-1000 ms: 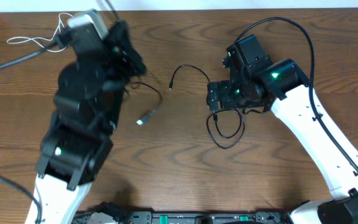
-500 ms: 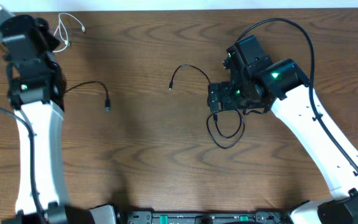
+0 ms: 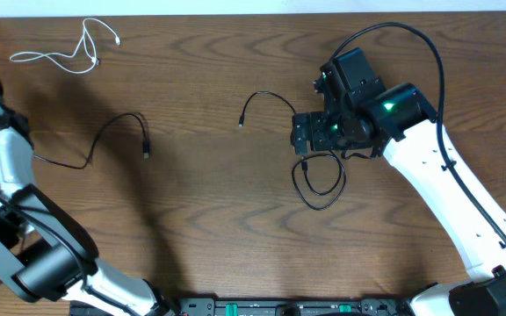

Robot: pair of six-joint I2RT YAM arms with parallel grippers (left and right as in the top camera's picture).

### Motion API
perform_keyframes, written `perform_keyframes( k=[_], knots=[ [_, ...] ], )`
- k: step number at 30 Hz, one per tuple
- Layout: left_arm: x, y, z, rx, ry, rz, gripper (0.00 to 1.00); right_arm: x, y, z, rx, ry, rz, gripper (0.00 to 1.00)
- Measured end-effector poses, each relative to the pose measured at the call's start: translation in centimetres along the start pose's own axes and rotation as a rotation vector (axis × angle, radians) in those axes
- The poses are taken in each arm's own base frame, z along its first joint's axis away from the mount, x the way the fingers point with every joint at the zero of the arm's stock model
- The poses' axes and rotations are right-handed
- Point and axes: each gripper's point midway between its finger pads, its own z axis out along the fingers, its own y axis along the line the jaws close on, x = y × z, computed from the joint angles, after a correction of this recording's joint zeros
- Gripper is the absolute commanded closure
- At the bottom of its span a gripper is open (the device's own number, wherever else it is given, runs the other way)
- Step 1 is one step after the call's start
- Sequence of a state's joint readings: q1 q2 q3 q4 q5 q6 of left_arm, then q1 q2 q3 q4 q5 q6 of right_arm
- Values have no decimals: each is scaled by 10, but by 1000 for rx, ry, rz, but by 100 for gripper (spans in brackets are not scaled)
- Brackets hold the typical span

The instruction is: Untangle cables

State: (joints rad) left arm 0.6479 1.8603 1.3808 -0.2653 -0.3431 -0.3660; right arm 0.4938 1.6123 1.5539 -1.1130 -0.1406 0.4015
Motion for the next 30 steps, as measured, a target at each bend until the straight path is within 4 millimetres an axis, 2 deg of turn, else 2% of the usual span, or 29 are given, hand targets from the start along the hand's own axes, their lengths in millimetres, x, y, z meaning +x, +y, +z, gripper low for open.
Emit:
perform_keyframes(
  k=[2, 3, 4, 8, 12, 15, 19, 21, 23, 25, 26, 27, 29, 30],
  knots=[
    [7, 14, 15, -36, 31, -6, 60, -1, 0, 0, -1, -3, 0, 1],
    [10, 21, 20, -50, 43, -10, 41, -1, 0, 0, -1, -3, 0, 1],
    [11, 26, 24, -61, 49, -11, 36, -1, 0, 0, -1, -3, 0, 1],
    [4, 34, 25, -68, 34, -35, 28, -1, 0, 1, -1, -3, 0, 1],
    [-12, 28, 12, -24, -5, -55, 26, 0, 0, 1, -1, -3, 0, 1],
    [-35, 19, -11, 50, -63, -84, 25, 0, 0, 1, 0, -1, 0, 1],
    [-73, 14, -57, 145, -166, -125, 25, 0, 0, 1, 0, 1, 0, 1],
    [-82, 15, -75, 167, -187, -133, 26, 0, 0, 1, 1, 1, 0, 1],
    [-73, 17, -77, 160, -146, -119, 28, 1, 0, 1, 1, 1, 1, 1],
    [-50, 17, -71, 162, -52, -91, 28, 0, -1, 1, 1, 1, 1, 1],
    [-41, 12, -66, 180, -14, -81, 32, 0, 0, 1, 1, -1, 0, 1],
    [-14, 0, -52, 231, 91, -60, 47, 0, -1, 1, 2, -1, 0, 1],
    [10, -7, -41, 251, 176, -42, 58, 0, -1, 1, 2, -1, 0, 1],
    [23, -9, -34, 256, 225, -32, 59, 1, -1, 1, 4, 3, 1, 1]
  ],
)
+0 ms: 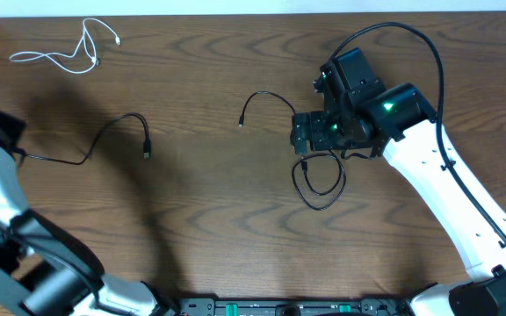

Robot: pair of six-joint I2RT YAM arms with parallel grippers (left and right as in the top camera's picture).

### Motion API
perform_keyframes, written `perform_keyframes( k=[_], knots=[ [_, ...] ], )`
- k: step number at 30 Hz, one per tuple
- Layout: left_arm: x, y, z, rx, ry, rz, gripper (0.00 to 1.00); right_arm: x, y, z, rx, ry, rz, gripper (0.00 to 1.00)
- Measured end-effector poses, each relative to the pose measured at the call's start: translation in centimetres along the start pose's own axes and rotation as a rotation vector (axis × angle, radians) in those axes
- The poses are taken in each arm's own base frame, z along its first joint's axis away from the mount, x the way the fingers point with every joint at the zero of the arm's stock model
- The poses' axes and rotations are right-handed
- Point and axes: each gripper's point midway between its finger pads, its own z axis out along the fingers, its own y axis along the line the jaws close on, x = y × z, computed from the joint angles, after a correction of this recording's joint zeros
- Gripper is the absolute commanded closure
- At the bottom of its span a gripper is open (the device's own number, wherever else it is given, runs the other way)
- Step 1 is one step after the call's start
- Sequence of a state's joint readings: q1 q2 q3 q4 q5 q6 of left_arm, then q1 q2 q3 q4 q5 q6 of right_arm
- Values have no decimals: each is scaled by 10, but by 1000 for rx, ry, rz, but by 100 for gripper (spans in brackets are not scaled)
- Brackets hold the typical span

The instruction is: Untangle cables

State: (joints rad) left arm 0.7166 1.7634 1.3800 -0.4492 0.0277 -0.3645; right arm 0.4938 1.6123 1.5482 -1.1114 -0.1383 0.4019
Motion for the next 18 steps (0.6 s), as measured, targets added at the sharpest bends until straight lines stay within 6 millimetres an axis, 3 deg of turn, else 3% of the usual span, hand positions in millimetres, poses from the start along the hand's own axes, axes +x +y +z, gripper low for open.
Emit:
perform_keyframes(
  k=[3, 6, 7, 8, 16, 18],
  knots=[
    [30, 0, 29, 4, 112, 3, 62, 2, -1, 0, 3, 6, 1, 1],
    [39, -2, 40, 14, 140, 1, 72, 2, -1, 0, 3, 6, 1, 1],
    [34, -6, 40, 33, 118, 3, 88, 2, -1, 1, 3, 6, 1, 1],
    [28, -9, 41, 48, 96, -1, 92, 2, -1, 2, 3, 6, 1, 1],
    [-19, -32, 37, 142, -84, -73, 92, 6, -4, 11, 7, 17, 3, 1],
    [-49, -46, 27, 204, -178, -146, 93, 7, -5, 14, 8, 19, 3, 1]
  ],
)
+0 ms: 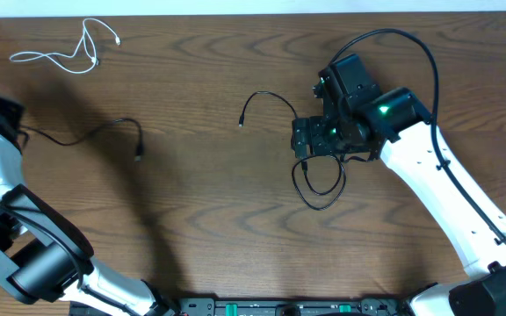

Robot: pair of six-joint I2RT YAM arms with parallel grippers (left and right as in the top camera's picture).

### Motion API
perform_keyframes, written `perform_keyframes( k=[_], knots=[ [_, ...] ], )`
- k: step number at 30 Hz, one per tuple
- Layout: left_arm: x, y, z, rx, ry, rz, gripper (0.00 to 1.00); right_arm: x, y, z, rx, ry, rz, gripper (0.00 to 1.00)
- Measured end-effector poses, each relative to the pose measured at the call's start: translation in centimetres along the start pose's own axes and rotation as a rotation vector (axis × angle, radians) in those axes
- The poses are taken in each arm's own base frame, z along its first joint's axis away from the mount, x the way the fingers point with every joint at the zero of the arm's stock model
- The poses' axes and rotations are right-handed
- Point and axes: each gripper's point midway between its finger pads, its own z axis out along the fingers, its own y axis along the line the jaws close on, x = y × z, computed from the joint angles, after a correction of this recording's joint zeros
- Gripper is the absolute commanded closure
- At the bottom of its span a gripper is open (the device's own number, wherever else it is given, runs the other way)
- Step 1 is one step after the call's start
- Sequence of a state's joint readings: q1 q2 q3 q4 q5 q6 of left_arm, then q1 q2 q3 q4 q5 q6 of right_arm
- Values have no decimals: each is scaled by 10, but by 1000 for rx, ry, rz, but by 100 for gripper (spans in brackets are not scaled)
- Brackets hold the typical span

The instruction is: Untangle cables

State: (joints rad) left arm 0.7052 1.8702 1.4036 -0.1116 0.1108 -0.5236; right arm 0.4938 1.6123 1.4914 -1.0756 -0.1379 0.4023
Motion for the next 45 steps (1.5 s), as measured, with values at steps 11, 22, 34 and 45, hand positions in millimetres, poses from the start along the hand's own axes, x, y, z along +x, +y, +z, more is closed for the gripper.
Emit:
perform_keyframes(
  k=[11, 22, 34, 45],
  knots=[
    [-96, -57, -30, 202, -298, -218, 43, -8, 2, 8, -16, -38, 13, 1],
    [-62, 2, -19, -121, -194, 61, 5, -10, 3, 8, -20, -47, 12, 1],
    [-42, 91, -31, -360, -4, 168, 5, -1, -1, 9, -5, -12, 17, 1],
    [-39, 181, -60, -542, 117, 117, 5, -1, -1, 9, -5, -11, 17, 1]
  ],
)
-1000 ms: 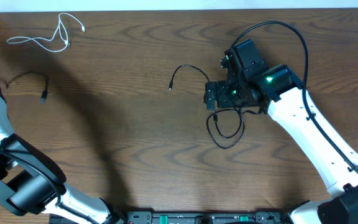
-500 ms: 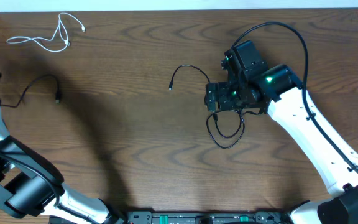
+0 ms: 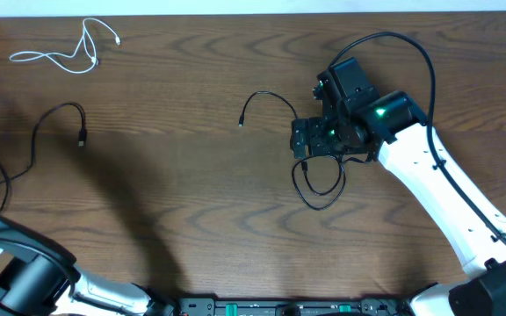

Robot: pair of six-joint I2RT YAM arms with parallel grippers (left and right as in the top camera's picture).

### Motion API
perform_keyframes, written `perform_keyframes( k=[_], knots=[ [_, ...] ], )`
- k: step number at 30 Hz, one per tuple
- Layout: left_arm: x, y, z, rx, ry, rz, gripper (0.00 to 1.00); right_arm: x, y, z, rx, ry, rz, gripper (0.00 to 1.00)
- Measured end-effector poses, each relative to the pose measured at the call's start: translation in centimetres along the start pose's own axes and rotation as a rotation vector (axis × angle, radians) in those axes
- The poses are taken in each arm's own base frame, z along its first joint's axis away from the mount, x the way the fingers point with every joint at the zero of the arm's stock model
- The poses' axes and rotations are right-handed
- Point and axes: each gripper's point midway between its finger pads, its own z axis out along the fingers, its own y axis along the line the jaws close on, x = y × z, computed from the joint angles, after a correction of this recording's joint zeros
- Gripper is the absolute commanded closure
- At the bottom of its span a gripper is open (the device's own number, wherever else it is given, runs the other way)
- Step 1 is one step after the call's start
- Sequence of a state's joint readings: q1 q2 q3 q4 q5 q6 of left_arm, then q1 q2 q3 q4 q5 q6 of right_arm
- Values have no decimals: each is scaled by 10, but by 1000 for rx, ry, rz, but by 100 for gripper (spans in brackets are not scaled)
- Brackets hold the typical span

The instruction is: Untangle cables

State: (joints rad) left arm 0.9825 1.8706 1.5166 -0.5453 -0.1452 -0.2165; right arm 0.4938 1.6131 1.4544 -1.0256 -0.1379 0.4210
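Observation:
Two black cables lie apart on the wooden table [image 3: 191,202]. One black cable [image 3: 269,95] curves from its free plug into my right gripper [image 3: 299,140], which looks shut on it, and a loop [image 3: 320,191] of it lies just below the fingers. The other black cable [image 3: 49,114] arcs at the far left, its plug [image 3: 82,139] hanging free and its other end running off the left edge. My left gripper is out of view past that edge. Only the left arm's links [image 3: 16,263] show, at the bottom left.
A thin white cable [image 3: 67,54] lies bunched at the back left corner. The right arm [image 3: 446,193] slants across the right side of the table. A black rail [image 3: 279,307] runs along the front edge.
The left black cable now lies further left, with its plug about a tenth of the view's width over. The left gripper has left the view. The right gripper and its cable have not moved.
At first the left gripper sat at the left edge by the end of the left cable, whose plug lay further right. The cable then shifted a little left, and now lies far left. The right gripper stayed shut on the middle cable throughout.

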Motion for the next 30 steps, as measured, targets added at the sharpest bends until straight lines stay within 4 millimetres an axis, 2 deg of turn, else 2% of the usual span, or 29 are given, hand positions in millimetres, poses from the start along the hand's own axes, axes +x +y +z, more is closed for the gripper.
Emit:
perform_keyframes(
  k=[3, 6, 10, 15, 23, 30],
  knots=[
    [12, 24, 10, -48, 61, -16, 5, 1, -1, 1, 1, 2, 0, 1],
    [38, 42, 35, -96, 166, -19, 6, 2, -1, 2, 3, 6, 1, 1],
    [70, 48, 61, -123, 273, -7, 6, 4, -3, 4, 7, 14, 2, 0],
    [89, 34, 76, -49, 338, -14, 6, 6, -4, 6, 9, 20, 3, 1],
    [95, 21, 87, 19, 358, -26, 6, 6, -3, 6, 8, 17, 3, 1],
    [89, 1, 97, 126, 329, -43, 6, 5, -3, 6, 6, 13, 2, 1]
  ],
)
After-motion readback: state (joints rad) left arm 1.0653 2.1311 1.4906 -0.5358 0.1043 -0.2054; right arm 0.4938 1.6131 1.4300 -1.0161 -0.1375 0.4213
